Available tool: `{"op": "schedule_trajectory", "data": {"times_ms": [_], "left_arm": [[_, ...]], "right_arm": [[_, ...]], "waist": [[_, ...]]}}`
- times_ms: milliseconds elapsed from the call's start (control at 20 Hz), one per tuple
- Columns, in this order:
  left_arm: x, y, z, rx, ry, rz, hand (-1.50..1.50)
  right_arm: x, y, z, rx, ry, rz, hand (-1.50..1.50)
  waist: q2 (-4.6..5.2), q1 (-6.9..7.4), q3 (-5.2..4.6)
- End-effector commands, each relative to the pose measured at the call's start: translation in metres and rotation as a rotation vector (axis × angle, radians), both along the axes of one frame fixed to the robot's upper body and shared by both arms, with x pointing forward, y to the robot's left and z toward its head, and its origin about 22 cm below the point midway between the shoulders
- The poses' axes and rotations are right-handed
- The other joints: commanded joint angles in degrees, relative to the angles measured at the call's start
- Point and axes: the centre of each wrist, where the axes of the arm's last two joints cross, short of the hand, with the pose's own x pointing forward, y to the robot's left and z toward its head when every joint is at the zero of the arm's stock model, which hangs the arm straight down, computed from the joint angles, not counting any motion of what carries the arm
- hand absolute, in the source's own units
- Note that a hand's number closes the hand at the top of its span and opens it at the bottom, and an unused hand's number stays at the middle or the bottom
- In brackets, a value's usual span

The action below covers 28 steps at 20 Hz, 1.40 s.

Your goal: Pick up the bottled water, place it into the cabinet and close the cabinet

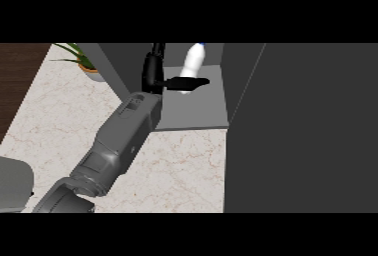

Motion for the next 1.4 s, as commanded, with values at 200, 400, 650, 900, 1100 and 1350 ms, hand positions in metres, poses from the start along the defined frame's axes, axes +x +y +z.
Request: {"op": "schedule_trajectory", "data": {"times_ms": [200, 400, 650, 900, 1100, 1350], "left_arm": [[-0.015, 0.021, -0.025, -0.108, -0.006, -0.039, -1.5], [-0.015, 0.029, -0.019, -0.135, -0.032, -0.068, -1.5], [-0.036, 0.029, -0.034, -0.18, 0.003, -0.138, -1.5], [-0.051, 0.005, -0.007, -0.267, 0.004, -0.185, -1.5], [-0.089, 0.009, -0.023, -0.295, 0.003, -0.232, -1.5], [-0.144, 0.012, -0.008, -0.345, -0.004, -0.259, -1.5]], "right_arm": [[-0.011, 0.0, 0.004, -0.019, 0.028, -0.035, -1.5], [-0.017, -0.005, 0.0, -0.026, 0.024, -0.04, -1.5], [-0.015, 0.004, 0.006, 0.002, 0.032, -0.069, -1.5], [-0.021, 0.014, 0.0, 0.0, 0.045, -0.046, -1.5], [-0.016, 0.002, 0.006, -0.01, 0.026, -0.057, -1.5], [-0.023, 0.006, 0.01, -0.013, 0.034, -0.044, -1.5]], "waist": [[-1.4, 3.47, -0.3], [-1.58, 3.69, -0.29], [-1.9, 5.01, -0.28], [-2.0, 4.95, -0.26], [-2.22, 6.37, -0.23], [-2.06, 5.84, -0.23]]}}
